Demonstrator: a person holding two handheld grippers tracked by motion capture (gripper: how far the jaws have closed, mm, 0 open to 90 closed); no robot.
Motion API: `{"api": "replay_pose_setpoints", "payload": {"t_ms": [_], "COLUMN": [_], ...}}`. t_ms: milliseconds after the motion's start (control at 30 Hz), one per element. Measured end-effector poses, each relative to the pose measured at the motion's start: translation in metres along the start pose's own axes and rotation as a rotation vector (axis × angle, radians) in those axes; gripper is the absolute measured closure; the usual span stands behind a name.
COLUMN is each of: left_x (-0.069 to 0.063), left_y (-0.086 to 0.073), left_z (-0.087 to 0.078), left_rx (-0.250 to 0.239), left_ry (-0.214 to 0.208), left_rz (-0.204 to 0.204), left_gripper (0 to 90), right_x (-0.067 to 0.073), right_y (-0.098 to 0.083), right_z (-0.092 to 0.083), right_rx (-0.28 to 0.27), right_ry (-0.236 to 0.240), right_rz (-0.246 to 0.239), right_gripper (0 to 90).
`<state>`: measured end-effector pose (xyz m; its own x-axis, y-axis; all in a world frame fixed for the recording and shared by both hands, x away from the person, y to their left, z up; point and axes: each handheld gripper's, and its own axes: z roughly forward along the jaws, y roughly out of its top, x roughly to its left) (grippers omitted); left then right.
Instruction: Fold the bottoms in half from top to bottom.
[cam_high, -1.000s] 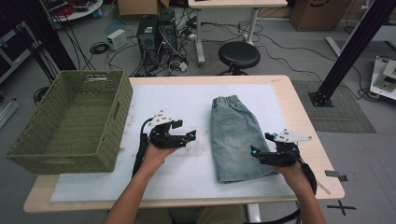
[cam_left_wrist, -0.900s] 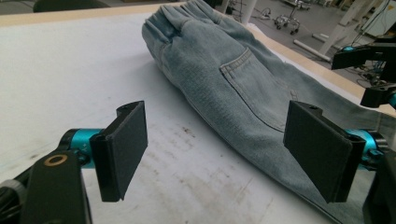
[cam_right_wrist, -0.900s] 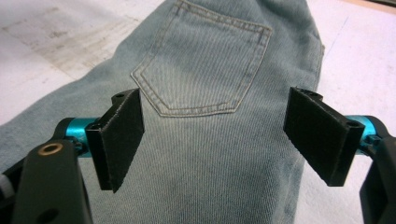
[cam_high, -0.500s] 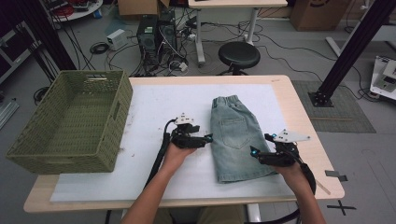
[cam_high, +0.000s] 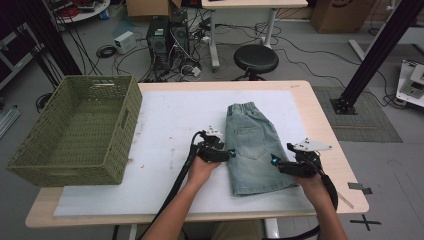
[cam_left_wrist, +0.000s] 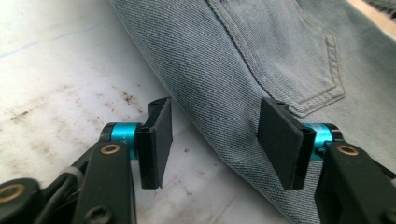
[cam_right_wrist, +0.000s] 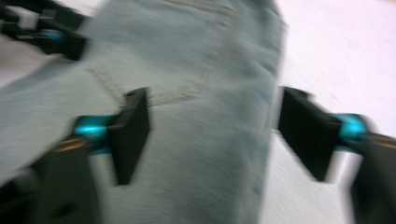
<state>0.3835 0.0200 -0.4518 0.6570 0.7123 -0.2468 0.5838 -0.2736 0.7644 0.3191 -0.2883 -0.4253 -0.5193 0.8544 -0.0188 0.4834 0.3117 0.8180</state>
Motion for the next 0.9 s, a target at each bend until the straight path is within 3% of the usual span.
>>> {"api": "replay_pose_setpoints", "payload": {"t_ms": [100, 233, 300, 367, 533, 900], "left_x": [-0.002, -0.003, -0.004, -0.006, -0.007, -0.003], "left_y": [-0.001, -0.001, -0.001, -0.001, -0.001, -0.003], "left_z": [0.0, 0.001, 0.002, 0.003, 0.004, -0.001], "left_rx": [0.005, 0.007, 0.01, 0.012, 0.016, -0.022], "left_ry": [-0.018, -0.019, -0.04, -0.033, -0.045, -0.057], "left_rz": [0.0, 0.005, 0.0, 0.012, -0.011, -0.04], "left_gripper": [51.6, 56.8, 64.5, 68.6, 81.7, 85.6], "right_x": [-0.007, -0.014, -0.018, -0.02, -0.025, -0.028], "right_y": [-0.003, -0.003, -0.001, -0.001, -0.006, -0.008], "right_z": [0.004, 0.012, 0.017, 0.023, 0.032, 0.032], "right_rx": [0.03, 0.067, 0.087, 0.11, 0.163, 0.156], "right_ry": [-0.039, -0.055, -0.051, -0.047, -0.003, 0.04], "right_rz": [0.052, 0.066, 0.069, 0.081, 0.116, 0.196], "right_gripper": [39.6, 48.4, 52.1, 52.6, 56.0, 77.7]}}
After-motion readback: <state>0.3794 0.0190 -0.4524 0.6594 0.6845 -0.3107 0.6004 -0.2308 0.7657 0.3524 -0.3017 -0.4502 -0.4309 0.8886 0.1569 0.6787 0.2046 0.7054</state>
